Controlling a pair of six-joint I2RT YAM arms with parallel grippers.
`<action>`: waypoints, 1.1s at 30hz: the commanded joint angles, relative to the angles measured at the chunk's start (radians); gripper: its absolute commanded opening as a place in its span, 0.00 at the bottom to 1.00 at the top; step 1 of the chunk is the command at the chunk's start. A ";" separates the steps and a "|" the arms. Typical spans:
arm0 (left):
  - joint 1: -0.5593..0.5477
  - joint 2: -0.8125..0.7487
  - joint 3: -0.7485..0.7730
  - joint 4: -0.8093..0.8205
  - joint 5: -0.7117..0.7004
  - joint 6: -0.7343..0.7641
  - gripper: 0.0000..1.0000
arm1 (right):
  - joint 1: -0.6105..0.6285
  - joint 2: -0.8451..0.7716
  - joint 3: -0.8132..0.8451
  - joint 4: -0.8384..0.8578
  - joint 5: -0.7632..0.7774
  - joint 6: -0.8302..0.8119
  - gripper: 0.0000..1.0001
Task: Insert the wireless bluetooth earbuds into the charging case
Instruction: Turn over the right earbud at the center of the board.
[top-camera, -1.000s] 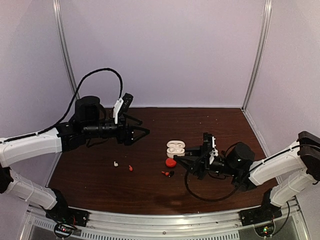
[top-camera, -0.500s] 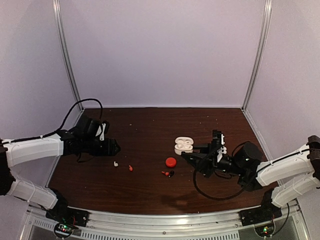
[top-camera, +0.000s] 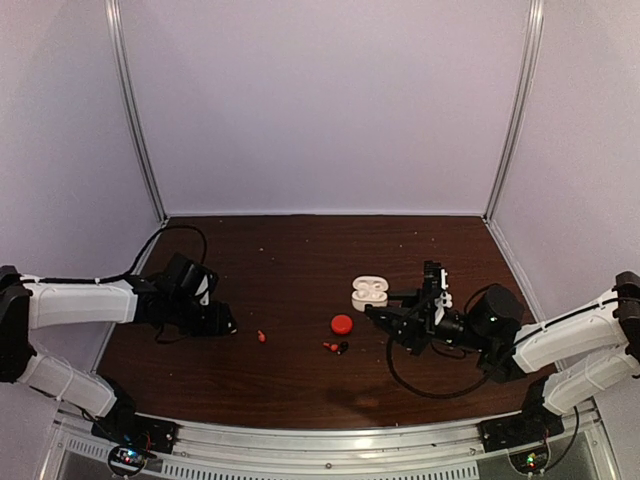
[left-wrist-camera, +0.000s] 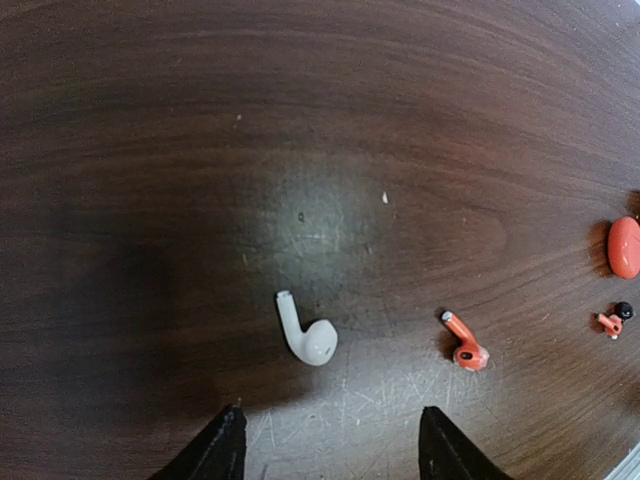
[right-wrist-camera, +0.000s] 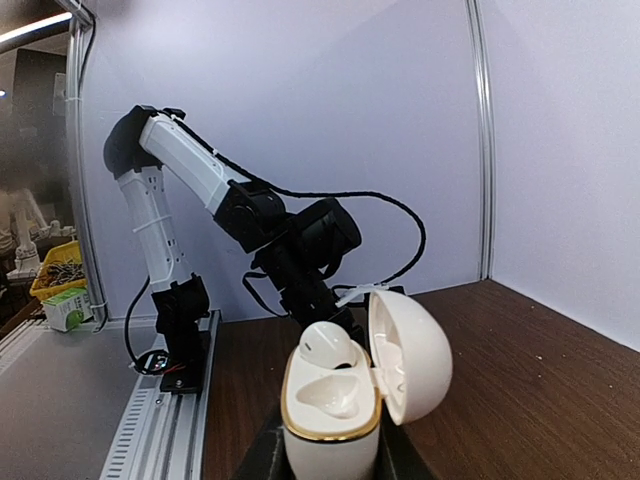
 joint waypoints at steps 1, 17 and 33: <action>0.002 0.029 -0.013 0.072 0.041 -0.020 0.60 | -0.010 -0.016 -0.008 0.029 -0.002 0.011 0.00; 0.001 0.171 0.013 0.201 0.119 -0.006 0.55 | -0.019 -0.023 -0.002 0.024 -0.009 0.006 0.00; -0.007 0.273 0.217 0.203 0.165 0.130 0.51 | -0.022 -0.017 0.008 0.019 -0.015 0.004 0.00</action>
